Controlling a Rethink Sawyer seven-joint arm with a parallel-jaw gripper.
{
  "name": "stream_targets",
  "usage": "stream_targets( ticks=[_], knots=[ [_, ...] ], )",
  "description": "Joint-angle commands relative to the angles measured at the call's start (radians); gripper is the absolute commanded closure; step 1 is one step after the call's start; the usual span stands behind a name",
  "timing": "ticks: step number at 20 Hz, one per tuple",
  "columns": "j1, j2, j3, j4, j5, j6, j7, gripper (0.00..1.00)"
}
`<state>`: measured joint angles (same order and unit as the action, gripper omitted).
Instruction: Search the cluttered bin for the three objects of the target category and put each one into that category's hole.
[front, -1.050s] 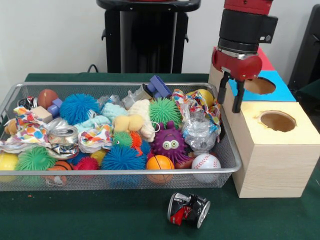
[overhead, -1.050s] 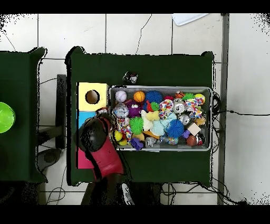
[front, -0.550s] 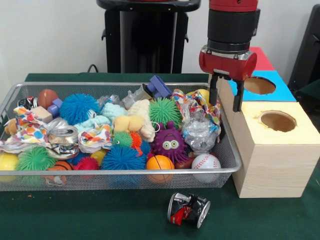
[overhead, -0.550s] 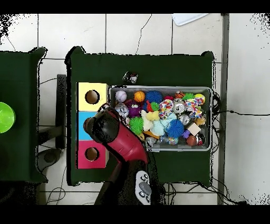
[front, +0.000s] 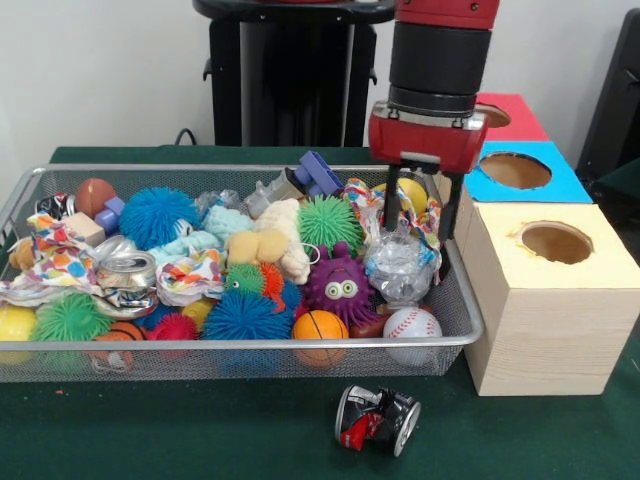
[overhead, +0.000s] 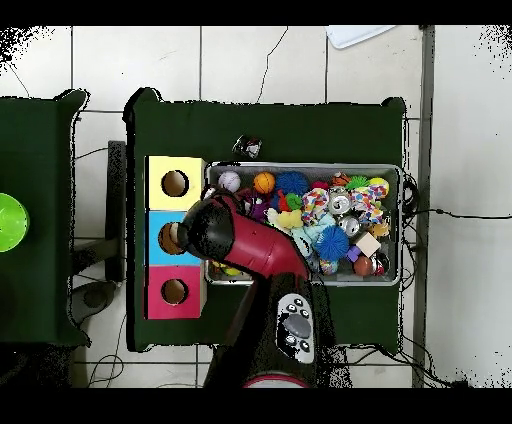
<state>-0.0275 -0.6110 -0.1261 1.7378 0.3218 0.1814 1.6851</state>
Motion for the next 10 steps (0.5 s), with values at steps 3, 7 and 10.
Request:
stream_targets(
  ticks=[3,7,10],
  knots=[
    [-0.156,0.009,0.189,-0.169,-0.317,0.187,-0.301,0.0],
    [-0.224,-0.03,0.289,-0.166,-0.479,0.245,-0.405,0.0],
    [-0.263,-0.043,0.367,-0.183,-0.598,0.327,-0.504,0.0]
  ],
)
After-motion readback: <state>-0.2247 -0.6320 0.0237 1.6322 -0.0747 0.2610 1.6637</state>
